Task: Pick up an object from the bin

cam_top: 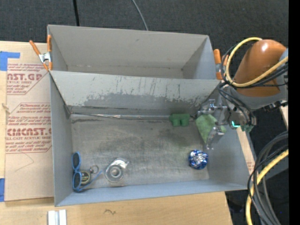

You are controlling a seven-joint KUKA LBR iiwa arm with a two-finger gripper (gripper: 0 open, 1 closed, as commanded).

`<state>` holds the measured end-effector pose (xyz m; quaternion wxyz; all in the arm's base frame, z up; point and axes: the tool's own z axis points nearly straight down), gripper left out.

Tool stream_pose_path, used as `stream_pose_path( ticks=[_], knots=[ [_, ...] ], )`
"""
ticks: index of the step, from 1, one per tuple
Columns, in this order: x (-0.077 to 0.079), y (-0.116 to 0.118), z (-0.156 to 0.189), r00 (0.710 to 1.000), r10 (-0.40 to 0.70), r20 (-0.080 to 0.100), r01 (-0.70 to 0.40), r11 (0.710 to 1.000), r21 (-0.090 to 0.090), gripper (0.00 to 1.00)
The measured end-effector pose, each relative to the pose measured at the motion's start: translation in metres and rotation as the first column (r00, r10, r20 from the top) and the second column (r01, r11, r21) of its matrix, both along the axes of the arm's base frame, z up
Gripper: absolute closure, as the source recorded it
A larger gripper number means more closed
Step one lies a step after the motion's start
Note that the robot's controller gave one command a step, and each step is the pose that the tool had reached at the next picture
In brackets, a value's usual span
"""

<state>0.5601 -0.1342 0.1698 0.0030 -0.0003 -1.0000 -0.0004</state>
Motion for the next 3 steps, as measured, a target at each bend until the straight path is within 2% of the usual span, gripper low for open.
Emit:
stream_pose_path(
  ticks=[1, 2, 3],
  knots=[
    [-0.050, -0.002, -0.098, 0.971, 0.237, 0.018, -0.238, 0.971, 0.012, 0.00],
    [-0.050, 0.000, -0.097, 0.971, 0.238, 0.015, -0.238, 0.971, 0.016, 1.00],
    [-0.056, 0.001, 0.044, 0.970, 0.241, 0.015, -0.241, 0.970, -0.005, 1.00]
  ],
)
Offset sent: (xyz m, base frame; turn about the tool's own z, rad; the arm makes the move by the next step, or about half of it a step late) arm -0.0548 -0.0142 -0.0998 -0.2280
